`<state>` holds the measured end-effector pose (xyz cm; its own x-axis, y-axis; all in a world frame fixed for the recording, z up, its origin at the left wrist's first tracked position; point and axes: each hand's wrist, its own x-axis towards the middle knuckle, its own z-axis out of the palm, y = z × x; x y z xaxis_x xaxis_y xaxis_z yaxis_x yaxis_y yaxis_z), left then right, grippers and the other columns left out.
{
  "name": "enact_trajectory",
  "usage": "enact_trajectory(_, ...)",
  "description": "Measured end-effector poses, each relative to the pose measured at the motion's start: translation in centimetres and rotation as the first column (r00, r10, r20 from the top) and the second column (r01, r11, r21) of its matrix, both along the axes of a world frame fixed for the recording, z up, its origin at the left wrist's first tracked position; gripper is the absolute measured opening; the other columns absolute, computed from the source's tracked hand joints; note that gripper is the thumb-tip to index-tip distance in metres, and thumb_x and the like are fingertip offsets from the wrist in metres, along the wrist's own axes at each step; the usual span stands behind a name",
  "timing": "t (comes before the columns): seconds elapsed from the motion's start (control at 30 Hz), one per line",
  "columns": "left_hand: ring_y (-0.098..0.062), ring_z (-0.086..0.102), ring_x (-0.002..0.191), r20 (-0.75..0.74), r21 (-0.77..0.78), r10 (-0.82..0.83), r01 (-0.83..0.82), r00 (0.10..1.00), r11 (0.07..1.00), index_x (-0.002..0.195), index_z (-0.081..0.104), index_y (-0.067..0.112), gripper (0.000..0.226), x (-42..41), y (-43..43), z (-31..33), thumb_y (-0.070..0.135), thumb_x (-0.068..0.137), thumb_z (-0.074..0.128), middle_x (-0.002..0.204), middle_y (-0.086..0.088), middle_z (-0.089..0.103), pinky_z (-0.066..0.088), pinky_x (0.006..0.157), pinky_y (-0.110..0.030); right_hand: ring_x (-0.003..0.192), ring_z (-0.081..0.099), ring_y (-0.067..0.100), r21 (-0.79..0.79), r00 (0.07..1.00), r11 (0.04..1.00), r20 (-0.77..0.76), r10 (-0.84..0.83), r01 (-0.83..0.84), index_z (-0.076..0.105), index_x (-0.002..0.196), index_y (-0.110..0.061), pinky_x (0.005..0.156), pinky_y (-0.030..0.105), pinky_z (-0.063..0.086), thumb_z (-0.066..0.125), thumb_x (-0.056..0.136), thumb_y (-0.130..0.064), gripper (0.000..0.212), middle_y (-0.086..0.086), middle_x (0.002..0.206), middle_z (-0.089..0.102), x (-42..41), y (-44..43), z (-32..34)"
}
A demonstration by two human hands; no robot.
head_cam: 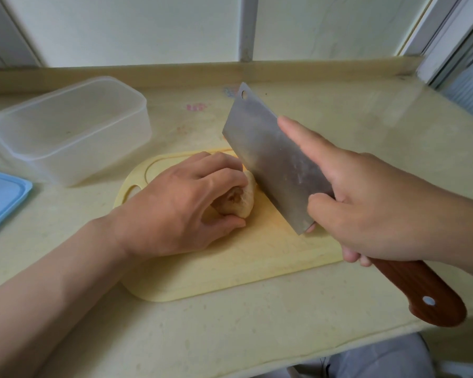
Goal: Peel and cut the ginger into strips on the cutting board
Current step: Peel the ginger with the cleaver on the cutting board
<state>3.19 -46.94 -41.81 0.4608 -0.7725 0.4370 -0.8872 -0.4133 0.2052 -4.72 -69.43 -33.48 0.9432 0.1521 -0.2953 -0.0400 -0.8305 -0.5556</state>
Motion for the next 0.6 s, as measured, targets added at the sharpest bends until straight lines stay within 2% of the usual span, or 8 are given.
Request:
enact_trajectory(0.1,-0.029,0.063,0.098,0.004,-0.013,0.002,-0.002,1.000,1.000,0.116,0.065,0.003,0.046,0.2,0.1,-0.2,0.035,0.084,0.075,0.121,-0.009,0.062,0.055,0.080,-0.043,0.044,0.069,0.020,-0.040,1.000,0.999,-0.007,0.027,-0.028,-0.006,0.146,-0.077,0.045,0.041,0.061,0.040,0.095,-0.011,0.095,-0.001,0.066,0.067,1.2,0.7,-0.2)
enact_trajectory(0.2,-0.030,0.062,0.096,0.022,-0.007,-0.006,0.006,1.000,1.000,0.117,0.065,0.002,0.046,0.1,0.1,-0.2,0.033,0.085,0.075,0.120,-0.011,0.062,0.055,0.080,-0.043,0.045,0.070,0.020,-0.084,0.998,0.995,-0.024,0.061,-0.063,-0.008,0.149,-0.073,0.044,0.040,0.061,0.041,0.096,-0.012,0.095,0.004,0.089,0.066,2.3,1.6,-0.6)
enact_trajectory(0.3,-0.031,0.062,0.098,0.031,-0.003,-0.013,0.013,0.999,1.000,0.117,0.065,0.001,0.045,0.1,0.2,-0.1,0.034,0.087,0.074,0.120,-0.012,0.061,0.054,0.081,-0.042,0.048,0.071,0.024,-0.101,0.996,0.992,-0.039,0.076,-0.080,-0.008,0.152,-0.070,0.044,0.041,0.061,0.041,0.098,-0.010,0.094,0.005,0.095,0.059,3.3,2.5,-0.6)
enact_trajectory(0.47,-0.028,0.063,0.101,0.001,-0.023,0.003,-0.003,1.000,1.000,0.119,0.065,0.002,0.048,-0.1,0.6,-0.3,0.040,0.089,0.068,0.121,-0.010,0.061,0.053,0.085,-0.039,0.048,0.069,0.025,-0.036,0.997,0.999,0.071,0.036,-0.033,-0.004,0.158,-0.062,0.043,0.041,0.061,0.042,0.096,-0.006,0.095,0.008,0.089,0.063,2.7,2.5,-1.1)
enact_trajectory(0.6,-0.027,0.063,0.101,0.012,-0.019,0.014,-0.014,1.000,1.000,0.118,0.066,0.004,0.047,-0.2,0.5,-0.3,0.039,0.088,0.069,0.121,-0.008,0.061,0.052,0.087,-0.035,0.053,0.063,0.026,0.044,0.970,0.999,0.240,-0.034,0.024,-0.003,0.160,-0.059,0.052,0.050,0.058,0.044,0.095,-0.005,0.097,0.005,0.063,0.061,0.7,1.6,-2.6)
